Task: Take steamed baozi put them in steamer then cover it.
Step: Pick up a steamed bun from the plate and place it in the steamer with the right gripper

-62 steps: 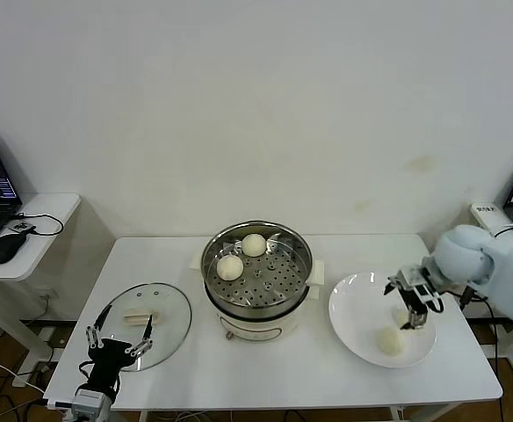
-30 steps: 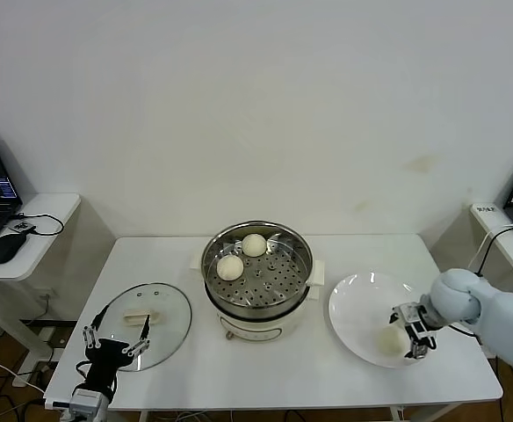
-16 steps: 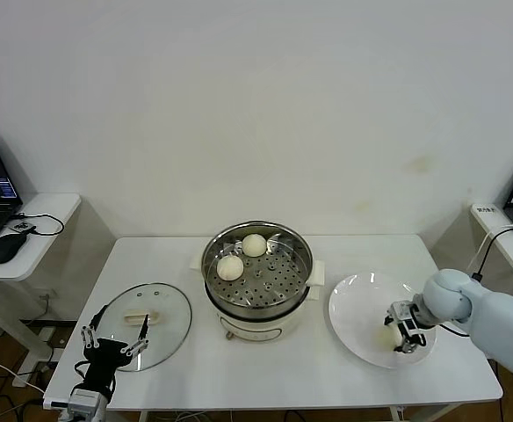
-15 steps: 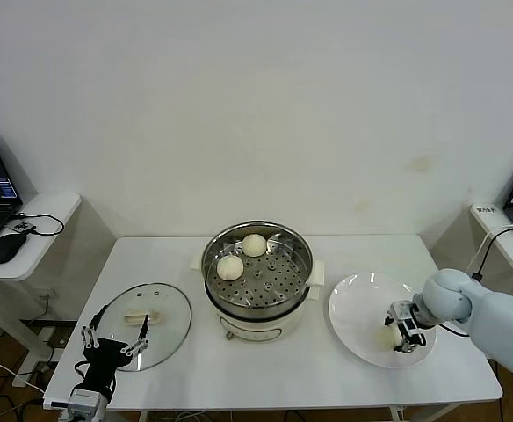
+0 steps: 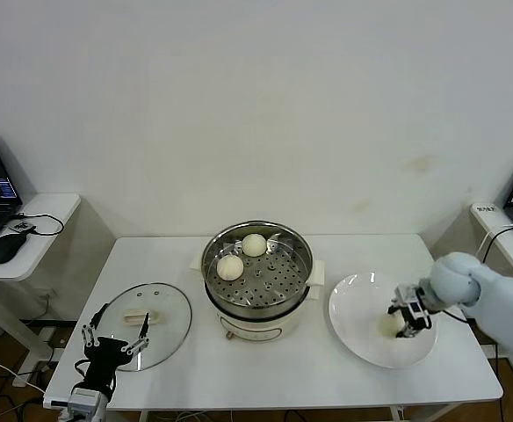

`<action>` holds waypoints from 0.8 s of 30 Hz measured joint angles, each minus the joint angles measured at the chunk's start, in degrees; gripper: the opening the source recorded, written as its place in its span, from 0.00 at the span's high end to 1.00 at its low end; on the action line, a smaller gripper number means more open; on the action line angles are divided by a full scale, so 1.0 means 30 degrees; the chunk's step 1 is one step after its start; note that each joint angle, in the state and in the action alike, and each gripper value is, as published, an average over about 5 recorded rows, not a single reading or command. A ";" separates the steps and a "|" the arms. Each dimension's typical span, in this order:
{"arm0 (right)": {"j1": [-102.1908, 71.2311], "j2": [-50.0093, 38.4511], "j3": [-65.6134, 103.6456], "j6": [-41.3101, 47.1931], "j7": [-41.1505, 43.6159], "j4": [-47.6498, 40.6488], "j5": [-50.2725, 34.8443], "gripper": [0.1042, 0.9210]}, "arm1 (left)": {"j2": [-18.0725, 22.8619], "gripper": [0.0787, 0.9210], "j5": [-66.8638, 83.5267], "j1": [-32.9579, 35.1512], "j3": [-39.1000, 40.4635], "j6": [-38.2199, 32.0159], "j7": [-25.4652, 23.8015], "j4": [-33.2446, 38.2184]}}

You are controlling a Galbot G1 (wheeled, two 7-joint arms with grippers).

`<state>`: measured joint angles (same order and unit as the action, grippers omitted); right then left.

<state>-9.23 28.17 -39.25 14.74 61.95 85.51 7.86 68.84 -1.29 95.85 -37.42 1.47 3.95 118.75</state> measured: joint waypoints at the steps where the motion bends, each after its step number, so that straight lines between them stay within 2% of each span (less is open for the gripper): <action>1: 0.0418 -0.0006 -0.0150 0.0032 0.0072 -0.0006 -0.0196 0.43 | -0.0016 0.12 0.0010 -0.0006 0.0008 -0.0002 -0.0001 0.0013; 11: 0.6538 0.0980 -0.2888 0.0356 0.0399 -0.0570 -0.2762 0.42 | -0.0116 0.12 0.0125 -0.0019 0.0076 -0.0026 -0.0013 0.0142; 24: 1.2496 0.5420 -0.6857 0.0217 -0.0586 -0.1359 -0.5789 0.42 | 0.0020 0.12 0.0254 0.0085 -0.0177 -0.0052 -0.0008 0.0301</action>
<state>28.26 44.43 -59.83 15.39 60.20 81.43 -9.50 68.90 -0.53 96.11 -37.95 1.32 3.92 119.66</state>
